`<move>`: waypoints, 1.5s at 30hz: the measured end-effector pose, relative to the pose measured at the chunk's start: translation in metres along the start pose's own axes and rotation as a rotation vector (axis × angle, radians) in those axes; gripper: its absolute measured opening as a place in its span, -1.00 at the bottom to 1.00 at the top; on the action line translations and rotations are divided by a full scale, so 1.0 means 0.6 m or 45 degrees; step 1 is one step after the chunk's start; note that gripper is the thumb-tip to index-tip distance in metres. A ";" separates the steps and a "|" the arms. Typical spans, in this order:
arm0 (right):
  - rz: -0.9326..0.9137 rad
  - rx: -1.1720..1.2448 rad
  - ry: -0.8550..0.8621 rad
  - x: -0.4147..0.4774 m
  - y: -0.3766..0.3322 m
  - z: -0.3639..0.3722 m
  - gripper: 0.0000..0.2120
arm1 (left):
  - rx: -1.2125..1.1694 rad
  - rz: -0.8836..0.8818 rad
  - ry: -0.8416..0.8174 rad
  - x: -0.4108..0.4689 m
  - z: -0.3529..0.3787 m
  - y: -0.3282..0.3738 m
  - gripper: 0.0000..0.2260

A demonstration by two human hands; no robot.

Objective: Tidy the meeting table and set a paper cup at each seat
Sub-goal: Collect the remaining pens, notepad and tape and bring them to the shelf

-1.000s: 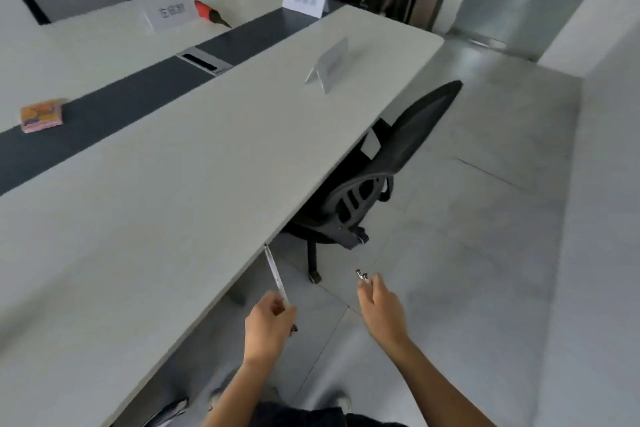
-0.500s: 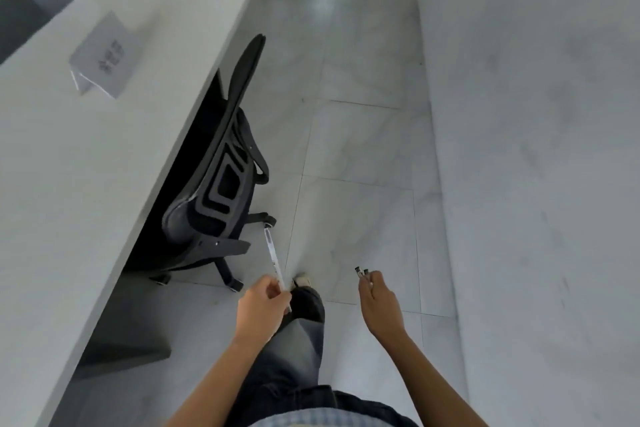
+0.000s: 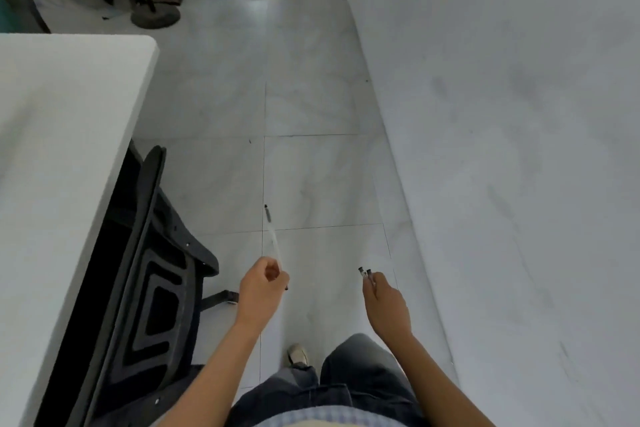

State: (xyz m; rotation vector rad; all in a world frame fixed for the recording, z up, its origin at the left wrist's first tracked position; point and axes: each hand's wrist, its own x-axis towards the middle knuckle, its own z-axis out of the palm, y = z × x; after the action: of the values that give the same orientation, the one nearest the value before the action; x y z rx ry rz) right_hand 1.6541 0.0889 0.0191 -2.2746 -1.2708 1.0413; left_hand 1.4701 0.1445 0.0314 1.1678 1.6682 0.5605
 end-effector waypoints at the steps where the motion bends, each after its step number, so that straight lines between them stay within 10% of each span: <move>1: 0.015 -0.027 -0.015 0.016 0.001 -0.004 -0.66 | 0.001 0.001 -0.023 0.016 0.010 0.008 -0.80; 20: -0.261 -0.217 -0.121 0.565 -0.162 -0.229 -0.76 | -0.135 -0.059 0.226 0.377 0.161 0.322 -0.82; 31: -0.543 -0.427 -0.349 0.730 -0.312 -0.180 -0.80 | -0.274 -0.369 0.655 0.527 0.049 0.314 -0.94; 45: -0.541 -0.507 -0.100 0.964 -0.613 -0.090 -0.74 | -0.301 -0.204 0.652 0.884 -0.174 0.426 -0.96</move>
State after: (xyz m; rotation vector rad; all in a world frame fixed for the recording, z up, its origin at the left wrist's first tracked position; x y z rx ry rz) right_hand 1.6692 0.7763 0.0219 -2.0862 -2.0344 0.7818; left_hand 1.4593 0.7426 0.0351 0.7452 2.0343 0.9834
